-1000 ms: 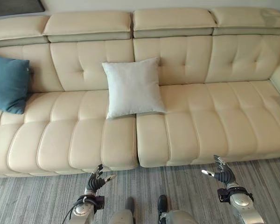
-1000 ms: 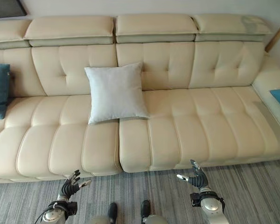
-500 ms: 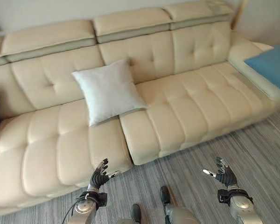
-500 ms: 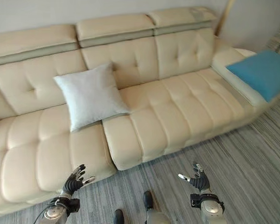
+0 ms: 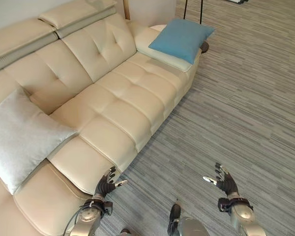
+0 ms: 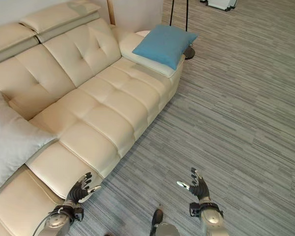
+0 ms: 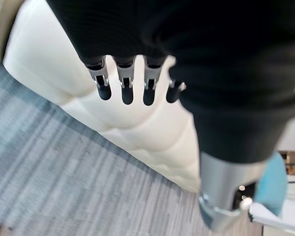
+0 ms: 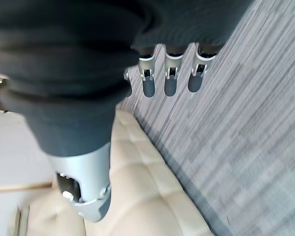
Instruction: Pick up all the scattered cushions and arrange them neatly on the sofa.
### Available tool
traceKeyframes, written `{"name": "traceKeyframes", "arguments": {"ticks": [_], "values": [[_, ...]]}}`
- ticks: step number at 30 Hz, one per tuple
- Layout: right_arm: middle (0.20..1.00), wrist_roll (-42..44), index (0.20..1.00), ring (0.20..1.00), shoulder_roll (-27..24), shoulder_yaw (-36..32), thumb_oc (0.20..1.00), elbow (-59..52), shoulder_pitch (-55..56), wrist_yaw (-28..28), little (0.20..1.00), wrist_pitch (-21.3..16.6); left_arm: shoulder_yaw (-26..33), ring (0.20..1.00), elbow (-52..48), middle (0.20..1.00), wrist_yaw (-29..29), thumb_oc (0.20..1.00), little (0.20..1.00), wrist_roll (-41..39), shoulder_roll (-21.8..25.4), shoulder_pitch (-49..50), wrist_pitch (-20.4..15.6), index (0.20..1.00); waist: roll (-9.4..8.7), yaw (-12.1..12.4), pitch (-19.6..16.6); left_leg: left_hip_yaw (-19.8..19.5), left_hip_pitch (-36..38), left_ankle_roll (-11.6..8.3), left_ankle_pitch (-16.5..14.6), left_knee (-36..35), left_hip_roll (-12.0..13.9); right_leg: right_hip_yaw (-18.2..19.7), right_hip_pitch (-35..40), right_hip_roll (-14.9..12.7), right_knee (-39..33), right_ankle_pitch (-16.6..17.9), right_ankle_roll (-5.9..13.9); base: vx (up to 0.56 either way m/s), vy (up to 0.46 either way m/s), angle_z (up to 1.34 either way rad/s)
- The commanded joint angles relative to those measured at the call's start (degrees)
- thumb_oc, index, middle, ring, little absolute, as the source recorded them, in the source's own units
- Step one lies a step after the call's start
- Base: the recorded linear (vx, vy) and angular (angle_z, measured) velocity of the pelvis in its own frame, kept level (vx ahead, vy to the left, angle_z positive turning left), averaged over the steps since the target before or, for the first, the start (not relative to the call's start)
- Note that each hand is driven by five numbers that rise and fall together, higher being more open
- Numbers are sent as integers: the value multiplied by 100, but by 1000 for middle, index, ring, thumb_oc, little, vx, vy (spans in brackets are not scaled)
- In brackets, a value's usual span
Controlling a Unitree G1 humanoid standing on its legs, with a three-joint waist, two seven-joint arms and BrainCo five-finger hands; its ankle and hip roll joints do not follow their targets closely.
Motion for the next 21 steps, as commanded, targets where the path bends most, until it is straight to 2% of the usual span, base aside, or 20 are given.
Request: {"name": "traceKeyframes", "arguments": {"ticks": [1, 3, 4, 5, 7, 9, 12, 13, 14, 16, 17, 19, 20, 21], "values": [[1000, 286, 1000, 1000, -214, -52, 1000, -358, -337, -18, 1000, -282, -127, 1000, -280, 1000, 58, 1000, 1000, 24, 122, -99, -207, 1000, -168, 129, 161, -700, -191, -11, -469, -405, -1011, 438, 274, -141, -73, -432, 560, 130, -117, -103], [1000, 274, 1000, 1000, -237, -20, 1000, -370, -343, -16, 1000, -317, -168, 1000, -302, 1000, 59, 1000, 1000, 33, 115, -51, -210, 1000, -233, 233, 188, -970, -591, 61, -661, -617, -1313, 636, 382, -122, -108, -499, 609, 236, -71, -66], [1000, 266, 1000, 1000, -241, -32, 1000, -356, -341, -20, 1000, -323, -182, 1000, -327, 1000, 38, 1000, 1000, 44, 115, -29, -195, 1000, -208, 279, 187, -991, -700, 82, -577, -835, -1331, 677, 466, -76, -134, -558, 618, 274, -41, -52], [1000, 259, 1000, 1000, -254, -31, 1000, -334, -347, -43, 1000, -325, -194, 1000, -368, 1000, 25, 1000, 1000, 70, 128, 11, -187, 1000, -175, 340, 203, -1046, -867, 84, -432, -989, -1400, 735, 582, 0, -154, -618, 615, 303, -3, -54], [1000, 231, 1000, 1000, -270, 9, 1000, -293, -385, -73, 1000, -334, -196, 1000, -443, 1000, -20, 1000, 1000, 95, 145, 82, -146, 1000, -87, 508, 214, -1347, -1059, 17, 72, -1673, -1592, 963, 788, 226, -179, -726, 615, 353, 14, -55], [1000, 199, 1000, 1000, -260, 37, 1000, -274, -472, -126, 1000, -330, -167, 1000, -449, 1000, 2, 1000, 1000, 135, 139, 89, -117, 1000, -47, 660, 198, -1576, -1349, -36, 367, -2233, -1689, 1287, 1030, 388, -134, -906, 615, 434, 54, -91], [1000, 178, 1000, 1000, -242, 42, 1000, -289, -511, -107, 1000, -312, -100, 1000, -443, 1000, 13, 1000, 1000, 141, 152, 94, -114, 1000, -30, 729, 130, -1611, -1281, 21, 460, -2344, -1651, 1518, 1183, 458, -80, -1033, 633, 347, 99, -96], [1000, 139, 1000, 1000, -232, 49, 1000, -319, -483, -78, 1000, -295, -72, 1000, -455, 1000, 30, 1000, 1000, 164, 157, 113, -105, 1000, -59, 754, 95, -1632, -1211, 82, 516, -2271, -1649, 1571, 1288, 402, -54, -1077, 668, 561, 250, -71], [1000, 82, 1000, 1000, -202, 67, 1000, -328, -509, -76, 1000, -284, -56, 1000, -463, 1000, 32, 1000, 1000, 131, 164, 122, -122, 1000, -143, 784, 30, -1660, -1231, 152, 451, -2021, -1759, 1658, 1308, 270, 115, -1047, 783, 418, 198, -69], [1000, 81, 1000, 1000, -200, 66, 1000, -331, -506, -76, 1000, -282, -56, 1000, -463, 1000, 31, 1000, 1000, 131, 167, 123, -122, 1000, -151, 795, 30, -1647, -1230, 154, 441, -2013, -1760, 1668, 1307, 263, 123, -1055, 786, 265, 137, -76], [1000, 44, 1000, 1000, -146, 39, 1000, -460, -398, 6, 1000, -273, -33, 1000, -492, 1000, 26, 1000, 1000, 127, 200, 158, -104, 1000, -244, 807, -25, -1541, -1104, 271, 249, -1874, -1814, 1684, 1187, 77, 601, -862, 972, 366, 218, -49], [1000, -34, 1000, 1000, -123, 18, 1000, -701, -377, 80, 1000, -273, -23, 1000, -606, 1000, -6, 1000, 1000, 106, 254, 178, -107, 1000, -281, 778, 39, -1419, -946, 402, 1, -1743, -1856, 1639, 798, -137, 1412, -372, 1235, 320, 194, -52], [1000, -35, 1000, 1000, -124, 17, 1000, -702, -377, 80, 1000, -272, -24, 1000, -606, 1000, -6, 1000, 1000, 105, 252, 177, -106, 1000, -270, 783, 22, -1419, -963, 399, 15, -1753, -1842, 1644, 776, -123, 1404, -353, 1232, 267, 167, -62], [1000, -97, 1000, 1000, -107, 29, 1000, -763, -375, 100, 1000, -286, -25, 1000, -665, 1000, 5, 1000, 1000, 139, 322, 153, -114, 1000, -247, 736, 93, -1337, -784, 490, -224, -1659, -1816, 1467, 440, -238, 2144, 27, 1374, 256, 161, -51]]}}
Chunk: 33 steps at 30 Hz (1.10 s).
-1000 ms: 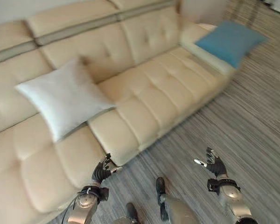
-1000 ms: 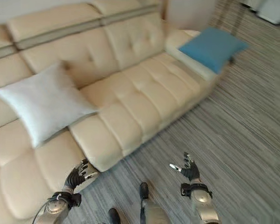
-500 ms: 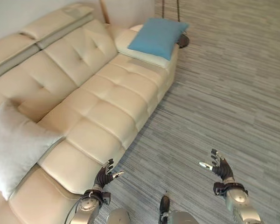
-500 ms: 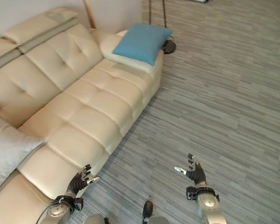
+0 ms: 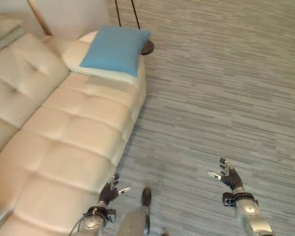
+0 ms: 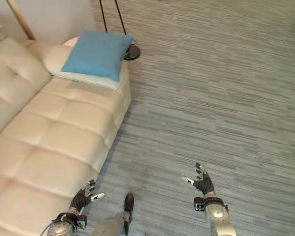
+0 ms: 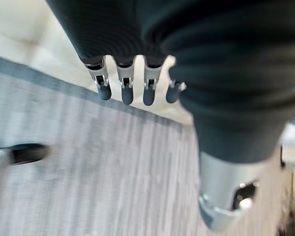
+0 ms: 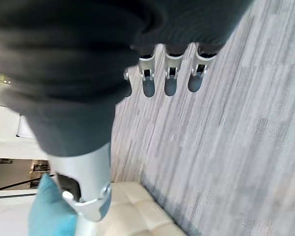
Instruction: Pick up all the scattered cushions and arrange them neatly on the sofa.
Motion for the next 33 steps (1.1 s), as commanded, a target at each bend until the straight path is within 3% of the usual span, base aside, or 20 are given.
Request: {"name": "traceKeyframes", "arguments": {"ticks": [1, 3, 4, 6, 8, 11, 13, 14, 17, 18, 19, 21, 22, 23, 26, 27, 29, 30, 33], "values": [[1000, -156, 1000, 1000, -73, -168, 1000, -231, -365, 98, 1000, -299, 9, 1000, -429, 1000, 6, 1000, 1000, 153, 284, -92, -240, 1000, -45, 113, -3, -9, -81, -190, -1246, 774, 102, -452, -258, -835, -143, 1353, 521, 349, 194, -40], [1000, -167, 1000, 1000, -48, -145, 1000, -164, -359, 91, 1000, -299, 21, 1000, -498, 1000, 17, 1000, 1000, 155, 305, -81, -247, 1000, 30, 59, 45, -10, 247, -163, -1373, 618, 138, -856, -614, -969, -143, 1335, 354, 246, 82, -32], [1000, -166, 1000, 1000, -49, -142, 1000, -161, -359, 91, 1000, -301, 22, 1000, -500, 1000, 17, 1000, 1000, 155, 304, -78, -246, 1000, 25, 40, 59, -26, 268, -165, -1379, 614, 127, -874, -592, -980, -131, 1315, 353, 328, 78, 5], [1000, -150, 1000, 1000, -91, -160, 1000, -109, -392, 70, 1000, -271, 64, 1000, -533, 1000, 19, 1000, 1000, 112, 299, -32, -247, 1000, 145, -70, 176, -73, 703, -193, -1536, 448, 156, -1230, -1077, -948, -626, 985, 227, 388, 34, 37], [1000, -117, 1000, 1000, -119, -150, 1000, -132, -435, 51, 1000, -264, 99, 1000, -522, 1000, 32, 1000, 1000, 139, 293, 24, -233, 1000, 154, -121, 221, -88, 1016, -231, -1703, 319, 152, -1470, -1363, -1001, -1341, 1090, 201, 389, -67, 9], [1000, -188, 1000, 1000, -146, -169, 1000, -116, -492, 22, 1000, -205, 224, 1000, -380, 1000, 41, 1000, 1000, 242, 227, 11, -262, 1000, 168, -278, 266, -318, 1591, -394, -2062, 259, 136, -1333, -1712, -1083, -2533, 1543, 449, 542, -156, 24], [1000, -188, 1000, 1000, -148, -169, 1000, -114, -493, 22, 1000, -206, 224, 1000, -379, 1000, 42, 1000, 1000, 243, 224, 10, -263, 1000, 178, -279, 273, -320, 1600, -396, -2072, 262, 147, -1339, -1698, -1073, -2539, 1543, 449, 422, -166, 75], [1000, -192, 1000, 1000, -157, -202, 1000, -178, -408, 53, 1000, -214, 224, 1000, -311, 1000, 36, 1000, 1000, 297, 182, 62, -288, 1000, 140, -361, 153, -510, 1961, -493, -2288, 317, 151, -1182, -1553, -1121, -2532, 1733, 415, 590, -258, 64], [1000, -206, 1000, 1000, -249, -190, 1000, -173, -388, 81, 1000, -259, 178, 1000, -189, 1000, 23, 1000, 1000, 251, 89, 107, -296, 1000, 266, -387, 21, -556, 1967, -785, -1861, 881, 425, -1197, -1245, -915, -2410, 1687, 236, 459, -235, 77], [1000, -206, 1000, 1000, -247, -190, 1000, -172, -390, 81, 1000, -259, 179, 1000, -188, 1000, 23, 1000, 1000, 251, 92, 105, -296, 1000, 245, -399, 12, -567, 1948, -780, -1837, 874, 402, -1201, -1257, -940, -2420, 1701, 239, 291, -247, 31], [1000, -98, 1000, 1000, -311, -191, 1000, -218, -390, 79, 1000, -309, 130, 1000, -178, 1000, 28, 1000, 1000, 190, 85, 62, -287, 1000, 271, -381, 53, -496, 1509, -989, -1251, 1951, 595, -1203, -1004, -817, -2393, 1491, 30, 260, -259, -10], [1000, 1, 1000, 1000, -360, -161, 1000, -196, -426, 44, 1000, -324, 104, 1000, -181, 1000, 35, 1000, 1000, 122, 86, 3, -275, 1000, 191, -361, 72, -399, 1140, -961, -901, 2698, 719, -1173, -771, -707, -2389, 1221, -208, 306, -293, -26], [1000, 1, 1000, 1000, -377, -146, 1000, -174, -464, -14, 1000, -313, 85, 1000, -131, 1000, 72, 1000, 1000, 108, 82, -63, -262, 1000, 113, -309, 132, -364, 847, -929, -922, 3020, 717, -1137, -653, -726, -2380, 1125, -265, 257, -214, -25], [1000, 29, 1000, 1000, -390, -131, 1000, -179, -485, -23, 1000, -305, 54, 1000, -86, 1000, 97, 1000, 1000, 90, 58, -146, -249, 1000, 99, -249, 205, -318, 557, -841, -1186, 3074, 686, -1093, -534, -678, -2356, 1034, -294, 259, -179, -16], [1000, 91, 1000, 1000, -394, -174, 1000, -176, -459, -31, 1000, -342, -4, 1000, -94, 1000, 80, 1000, 1000, 111, 57, -209, -251, 1000, -10, -173, 201, -52, 118, -665, -1516, 2242, 523, -1112, -263, -659, -2445, 860, -251, 289, -94, -24], [1000, 84, 1000, 1000, -387, -181, 1000, -142, -459, -49, 1000, -340, -12, 1000, -106, 1000, 64, 1000, 1000, 115, 67, -205, -250, 1000, -12, -143, 169, 72, -13, -641, -1494, 1890, 495, -1146, -164, -626, -2466, 791, -244, 297, -33, -17], [1000, 82, 1000, 1000, -387, -193, 1000, -83, -470, -76, 1000, -334, -10, 1000, -100, 1000, 68, 1000, 1000, 129, 71, -196, -248, 1000, 33, -108, 138, 179, -67, -644, -1318, 1420, 481, -1151, -92, -547, -2466, 719, -228, 341, 45, -1], [1000, 23, 1000, 1000, -332, -163, 1000, -15, -504, -84, 1000, -292, 86, 1000, -15, 1000, 116, 1000, 1000, 83, 37, -132, -239, 1000, 129, 31, 61, 345, -3, -708, -834, 486, 491, -1103, 224, -315, -2408, 527, -183, 385, 91, -14], [1000, -88, 1000, 1000, -259, -187, 1000, -70, -400, -27, 1000, -278, 173, 1000, 0, 1000, 100, 1000, 1000, 86, 26, -1, -220, 1000, 122, 52, -48, 325, 241, -605, -871, 277, 392, -1161, 267, -397, -2200, 502, -59, 326, 126, -31]]}}
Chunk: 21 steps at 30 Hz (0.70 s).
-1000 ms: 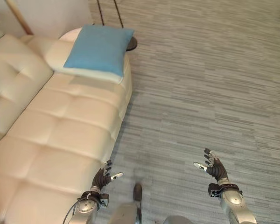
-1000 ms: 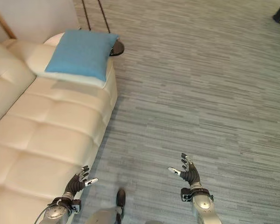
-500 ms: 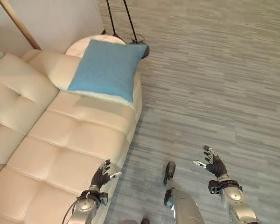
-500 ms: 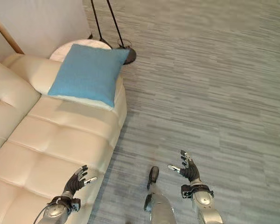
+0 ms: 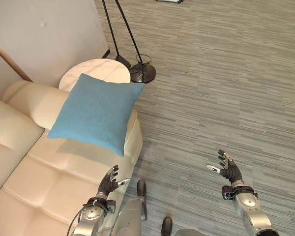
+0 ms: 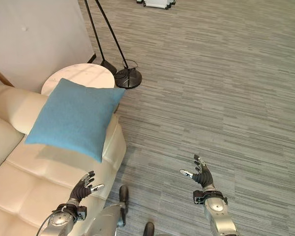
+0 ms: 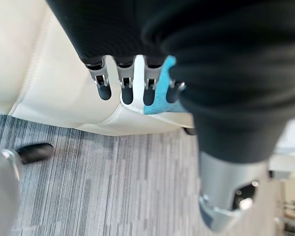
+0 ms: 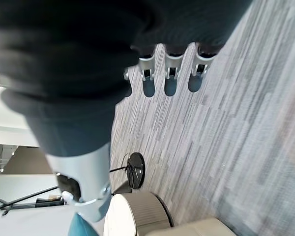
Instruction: Pick up all the scattered cushions and arrange them neatly on the sofa.
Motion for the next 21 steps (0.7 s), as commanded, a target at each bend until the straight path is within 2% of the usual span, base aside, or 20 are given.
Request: {"name": "traceKeyframes", "arguments": {"ticks": [1, 2, 3, 4, 6, 7, 8, 10, 12, 16, 20, 21], "values": [[1000, -74, 1000, 1000, -26, -225, 1000, -385, 74, 33, 1000, -241, 83, 1000, -253, 1000, 58, 1000, 1000, -45, 170, 96, -193, 1000, -56, 165, -242, -134, 951, -169, -176, 90, 130, -217, -963, -568, 1202, -127, 562, 232, 150, -41], [1000, -154, 1000, 1000, 8, -228, 1000, -408, 83, 35, 1000, -212, 102, 1000, -237, 1000, 62, 1000, 1000, -23, 173, 131, -183, 1000, -50, 174, -246, -120, 1079, -76, -210, 15, 95, -289, -1110, -689, 1668, -45, 693, 244, 175, -35], [1000, -212, 1000, 1000, 57, -233, 1000, -448, 89, 75, 1000, -209, 171, 1000, -193, 1000, 81, 1000, 1000, -39, 231, 115, -200, 1000, -27, 109, -197, -154, 1323, 11, -277, -94, 79, -325, -1467, -854, 2430, 340, 944, 271, 137, 17], [1000, -208, 1000, 1000, 111, -221, 1000, -421, 60, 44, 1000, -213, 200, 1000, -225, 1000, 122, 1000, 1000, -75, 256, 88, -234, 1000, 27, 49, -151, -290, 1478, 36, -299, -172, 76, -325, -1785, -929, 2618, 393, 875, 213, 75, 54], [1000, -208, 1000, 1000, 112, -221, 1000, -421, 60, 44, 1000, -213, 200, 1000, -225, 1000, 122, 1000, 1000, -75, 256, 89, -233, 1000, 26, 45, -149, -293, 1479, 36, -299, -172, 74, -328, -1783, -931, 2620, 391, 875, 154, -50, 89], [1000, -105, 1000, 1000, 125, -232, 1000, -383, -14, -14, 1000, -236, 254, 1000, -373, 1000, 173, 1000, 1000, -293, 261, 62, -325, 1000, 63, -7, -95, -609, 1642, -31, -363, -242, 39, -24, -2015, -862, 1775, 328, 757, 378, -243, 122], [1000, -67, 1000, 1000, 102, -280, 1000, -397, 44, -54, 1000, -251, 239, 1000, -523, 1000, 206, 1000, 1000, -341, 276, -10, -367, 1000, 68, -159, -35, -978, 1759, -99, -506, -204, -12, 598, -2267, -727, 1060, 459, 798, 376, -243, 173], [1000, -45, 1000, 1000, 88, -325, 1000, -455, 81, -47, 1000, -234, 228, 1000, -638, 1000, 163, 1000, 1000, -359, 310, -46, -397, 1000, 28, -180, -9, -1116, 1757, -127, -549, -150, -74, 734, -2230, -743, 895, 515, 828, 172, -145, 218], [1000, -5, 1000, 1000, 46, -441, 1000, -291, 126, -55, 1000, -241, 108, 1000, -649, 1000, 84, 1000, 1000, -296, 322, -144, -428, 1000, -17, -178, -35, -1443, 1690, -219, -631, -40, -137, 500, -2014, -866, 672, 647, 756, 185, -242, 205], [1000, -12, 1000, 1000, -20, -471, 1000, -269, 176, -12, 1000, -240, 93, 1000, -707, 1000, -32, 1000, 1000, -377, 310, -73, -422, 1000, -12, -188, -110, -1539, 1699, -298, -647, -41, -76, 313, -1857, -842, 521, 652, 709, 152, -158, 135], [1000, 40, 1000, 1000, -106, -528, 1000, -224, 252, 20, 1000, -253, 130, 1000, -598, 1000, -67, 1000, 1000, -490, 282, 46, -378, 1000, -21, -119, -246, -1725, 1744, -467, -511, -294, 128, -52, -1536, -688, 373, 488, 546, 134, -145, 31], [1000, -1, 1000, 1000, -144, -563, 1000, -215, 235, -38, 1000, -267, 133, 1000, -584, 1000, -31, 1000, 1000, -510, 279, -1, -373, 1000, -43, -80, -222, -1721, 1601, -543, -374, -213, 152, -177, -1479, -697, 356, 451, 539, 86, -123, 71]]}}
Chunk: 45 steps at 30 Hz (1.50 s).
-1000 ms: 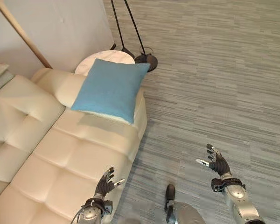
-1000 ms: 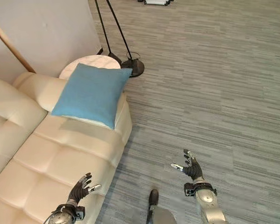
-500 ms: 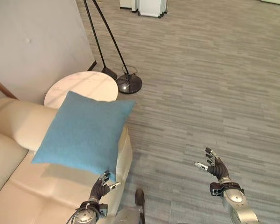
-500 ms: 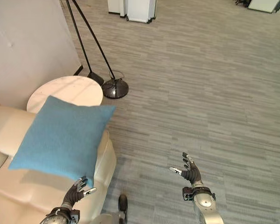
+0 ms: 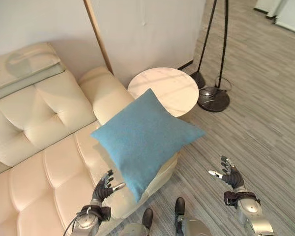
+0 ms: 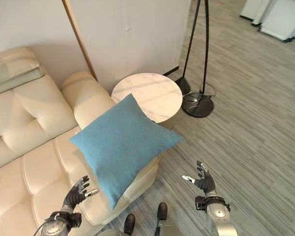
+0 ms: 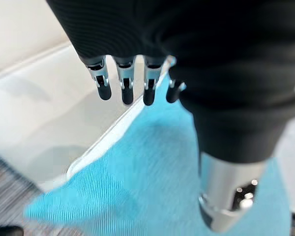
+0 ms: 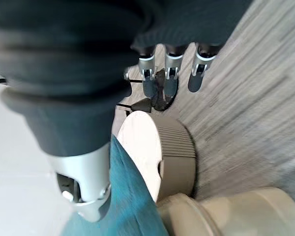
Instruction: Pick up all the scattered cushions and arrange them neatly on the sofa.
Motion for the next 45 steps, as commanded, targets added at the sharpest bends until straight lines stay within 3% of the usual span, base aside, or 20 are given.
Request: {"name": "traceKeyframes", "arguments": {"ticks": [1, 3, 4, 5, 6, 9, 13, 15, 19, 20, 21, 23, 25, 29, 33, 41, 42, 43, 44, 45], "values": [[1000, 52, 1000, 1000, -358, -276, 1000, -350, -21, -133, 1000, -254, 164, 1000, -129, 1000, 13, 1000, 1000, -312, 79, -517, -246, 1000, -242, -62, -73, 132, -226, -382, -297, 295, 27, -412, 268, -360, 384, -974, 380, 56, -87, 66], [1000, 15, 1000, 1000, -407, -309, 1000, -367, -31, -166, 1000, -272, 161, 1000, -110, 1000, 36, 1000, 1000, -321, 70, -563, -260, 1000, -274, -82, -84, 228, -271, -376, -303, 334, 24, -516, 328, -394, 342, -973, 389, 48, -46, 56], [1000, -4, 1000, 1000, -434, -360, 1000, -378, -54, -214, 1000, -270, 151, 1000, -107, 1000, 61, 1000, 1000, -327, 48, -609, -267, 1000, -308, -113, -92, 540, -303, -349, -324, 392, 56, -673, 389, -449, 311, -964, 408, 56, -3, 55], [1000, -24, 1000, 1000, -476, -398, 1000, -383, -95, -251, 1000, -252, 161, 1000, -110, 1000, 63, 1000, 1000, -349, 31, -643, -267, 1000, -335, -139, -110, 945, -319, -323, -347, 435, 115, -775, 446, -486, 276, -963, 427, 58, 38, 74], [1000, -70, 1000, 1000, -540, -432, 1000, -372, -159, -294, 1000, -230, 180, 1000, -107, 1000, 63, 1000, 1000, -360, 19, -672, -266, 1000, -373, -203, -159, 1714, -338, -268, -394, 529, 232, -931, 493, -534, 245, -962, 453, 43, 43, 79], [1000, -180, 1000, 1000, -638, -361, 1000, -289, -294, -312, 1000, -185, 229, 1000, -84, 1000, 96, 1000, 1000, -330, 33, -615, -249, 1000, -394, -135, -192, 1890, -268, -251, -499, 585, 253, -873, 568, -501, 282, -983, 453, 81, 65, 66], [1000, -341, 1000, 1000, -738, -130, 1000, -122, -606, -273, 1000, -64, 310, 1000, -104, 1000, 89, 1000, 1000, -395, 113, -473, -193, 1000, -535, 94, -241, 1782, -174, -104, -649, 609, 178, -727, 599, -548, 564, -1063, 500, 130, 129, -26], [1000, -351, 1000, 1000, -760, 30, 1000, 51, -941, -271, 1000, -52, 255, 1000, -112, 1000, 42, 1000, 1000, -427, 168, -460, -159, 1000, -588, 268, -242, 1637, -103, 23, -747, 594, 93, -623, 476, -635, 1003, -1083, 600, 74, 181, -25], [1000, -396, 1000, 1000, -879, 272, 1000, 351, -1500, -297, 1000, 6, 128, 1000, -135, 1000, 18, 1000, 1000, -539, 249, -617, -172, 1000, -577, 338, -87, 1366, -75, 183, -838, 719, -1, -200, -97, -769, 2019, -901, 912, 23, 95, -28], [1000, -396, 1000, 1000, -878, 272, 1000, 353, -1504, -297, 1000, 5, 129, 1000, -133, 1000, 18, 1000, 1000, -540, 250, -621, -172, 1000, -579, 336, -100, 1366, -95, 183, -823, 714, -2, -201, -113, -769, 2007, -885, 909, 138, -39, 25], [1000, -334, 1000, 1000, -986, 418, 1000, 506, -1762, -248, 1000, 46, 54, 1000, -161, 1000, 4, 1000, 1000, -621, 231, -718, -208, 1000, -582, 345, -84, 1137, -32, 162, -861, 702, -41, 125, -152, -715, 1573, -973, 803, 127, -49, 39], [1000, -325, 1000, 1000, -1026, 544, 1000, 573, -1853, -230, 1000, 59, 31, 1000, -165, 1000, 47, 1000, 1000, -703, 224, -758, -237, 1000, -576, 337, -58, 1058, 25, 148, -877, 665, -33, 254, -231, -696, 1392, -945, 768, 161, -73, 32], [1000, -262, 1000, 1000, -1057, 668, 1000, 752, -2004, -164, 1000, 107, -63, 1000, -218, 1000, 12, 1000, 1000, -827, 199, -851, -234, 1000, -676, 352, -14, 904, 52, 97, -878, 675, -91, 500, -250, -648, 1227, -885, 768, 134, -111, 25], [1000, -185, 1000, 1000, -1031, 1090, 1000, 990, -2368, -49, 1000, 168, -283, 1000, -105, 1000, 31, 1000, 1000, -1043, 47, -1234, -246, 1000, -747, 403, 15, 644, -121, -47, -772, 617, -65, 370, -215, -594, 1009, -880, 667, 52, -168, 60], [1000, -143, 1000, 1000, -911, 1516, 1000, 1178, -2824, -32, 1000, 207, -686, 1000, -84, 1000, 76, 1000, 1000, -1168, -203, -1671, -230, 1000, -704, 427, 204, 405, -409, -182, -550, 462, 22, 135, -275, -523, 771, -874, 552, -50, -145, 49], [1000, 367, 1000, 1000, -68, 2236, 1000, 1865, -4191, -212, 1000, 208, -1278, 1000, 1015, 1000, 615, 1000, 1000, -1460, -771, -3501, -366, 1000, -565, 411, 813, 240, -1176, -290, -195, 433, 75, -32, -924, -452, 818, -798, 454, -137, -48, 12], [1000, 725, 1000, 1000, 298, 2352, 1000, 1902, -4491, -265, 1000, 169, -1383, 1000, 1313, 1000, 849, 1000, 1000, -1734, -999, -4115, -471, 1000, -525, 385, 939, 227, -1308, -323, -109, 425, 94, -33, -1050, -455, 834, -773, 452, -143, 13, 3], [627, 915, 627, 627, 423, 2396, 627, 1889, -4610, -291, 627, 108, -1409, 1000, 1374, 1000, 942, 1000, 1000, -1887, -1106, -4359, -519, 1000, -508, 372, 981, 230, -1355, -338, -72, 417, 98, -52, -1075, -460, 824, -766, 455, -95, 15, 5], [200, 1137, 200, 200, 576, 2433, 200, 1839, -4664, -306, 200, 50, -1428, 1000, 1348, 1000, 1018, 1000, 1000, -2052, -1206, -4545, -601, 1000, -492, 356, 1014, 223, -1381, -350, -42, 402, 105, -64, -1097, -463, 819, -757, 462, -44, 19, 5], [200, 1322, 200, 200, 703, 2473, 200, 1705, -4652, -280, 200, -2, -1423, 492, 1261, 492, 1063, 492, 492, -2180, -1296, -4661, -651, 492, -477, 334, 1035, 220, -1376, -355, -18, 365, 110, -59, -1100, -462, 801, -753, 465, 0, 0, 0]]}}
